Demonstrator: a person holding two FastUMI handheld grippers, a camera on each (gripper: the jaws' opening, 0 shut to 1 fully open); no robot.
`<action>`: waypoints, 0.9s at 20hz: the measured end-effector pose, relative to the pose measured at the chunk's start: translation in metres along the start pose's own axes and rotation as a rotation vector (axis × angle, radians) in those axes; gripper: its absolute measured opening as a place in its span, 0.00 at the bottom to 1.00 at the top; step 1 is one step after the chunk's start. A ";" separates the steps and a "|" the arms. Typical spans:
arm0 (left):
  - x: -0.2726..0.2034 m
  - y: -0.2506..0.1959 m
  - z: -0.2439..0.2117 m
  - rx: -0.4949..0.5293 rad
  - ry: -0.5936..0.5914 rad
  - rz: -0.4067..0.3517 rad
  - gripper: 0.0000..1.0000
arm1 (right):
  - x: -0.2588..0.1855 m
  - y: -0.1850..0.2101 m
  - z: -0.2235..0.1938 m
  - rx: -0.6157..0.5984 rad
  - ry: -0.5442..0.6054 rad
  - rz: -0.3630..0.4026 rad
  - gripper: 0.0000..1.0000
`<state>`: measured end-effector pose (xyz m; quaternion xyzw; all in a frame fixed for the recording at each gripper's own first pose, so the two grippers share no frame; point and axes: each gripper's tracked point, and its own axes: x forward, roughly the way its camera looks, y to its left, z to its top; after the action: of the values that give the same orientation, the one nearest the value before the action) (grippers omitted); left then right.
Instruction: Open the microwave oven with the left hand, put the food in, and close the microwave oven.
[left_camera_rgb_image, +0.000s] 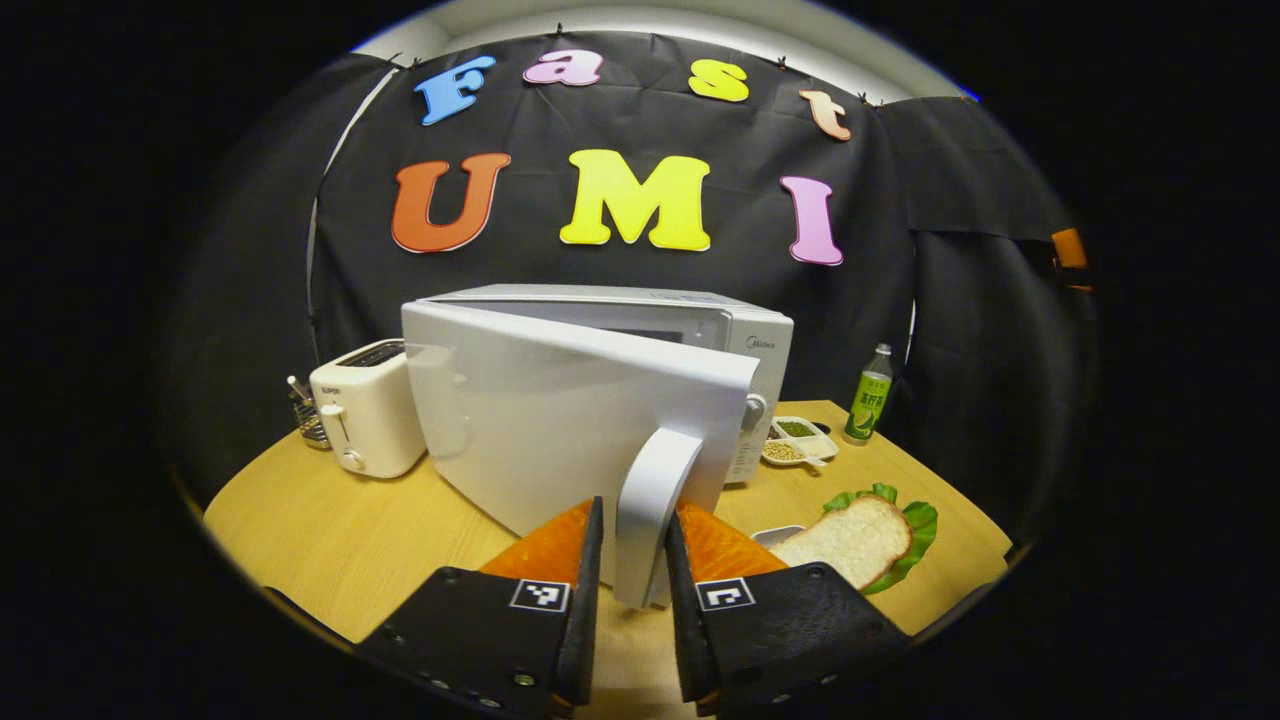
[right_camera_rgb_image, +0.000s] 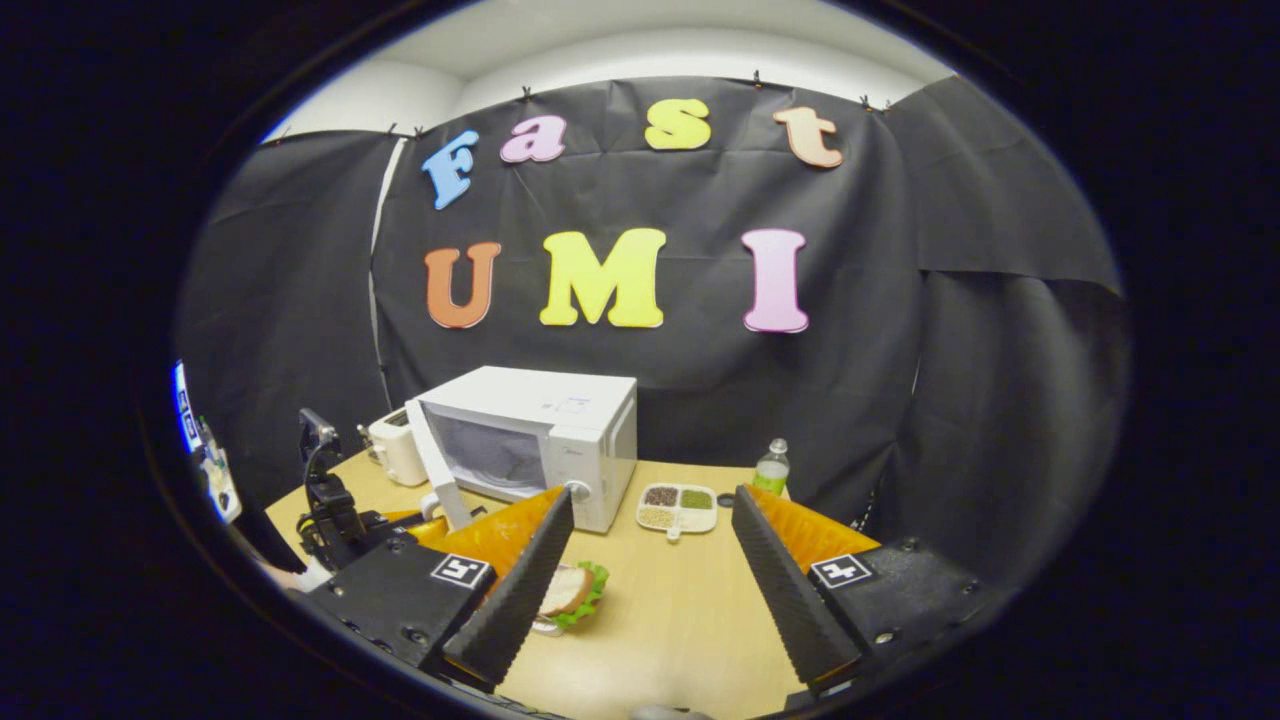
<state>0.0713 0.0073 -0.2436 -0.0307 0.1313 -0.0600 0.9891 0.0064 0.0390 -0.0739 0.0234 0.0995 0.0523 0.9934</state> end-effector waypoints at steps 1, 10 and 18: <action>-0.007 0.011 0.000 -0.004 0.001 0.022 0.40 | -0.001 0.001 -0.001 0.007 -0.001 0.004 1.00; -0.060 0.076 -0.006 0.000 0.027 0.143 0.98 | 0.000 0.019 -0.015 -0.006 0.017 0.046 1.00; -0.104 0.141 -0.018 0.025 0.068 0.253 0.98 | 0.013 0.039 -0.039 0.003 0.069 0.098 1.00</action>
<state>-0.0175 0.1596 -0.2451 0.0005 0.1668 0.0626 0.9840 0.0073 0.0805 -0.1122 0.0277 0.1324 0.1014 0.9856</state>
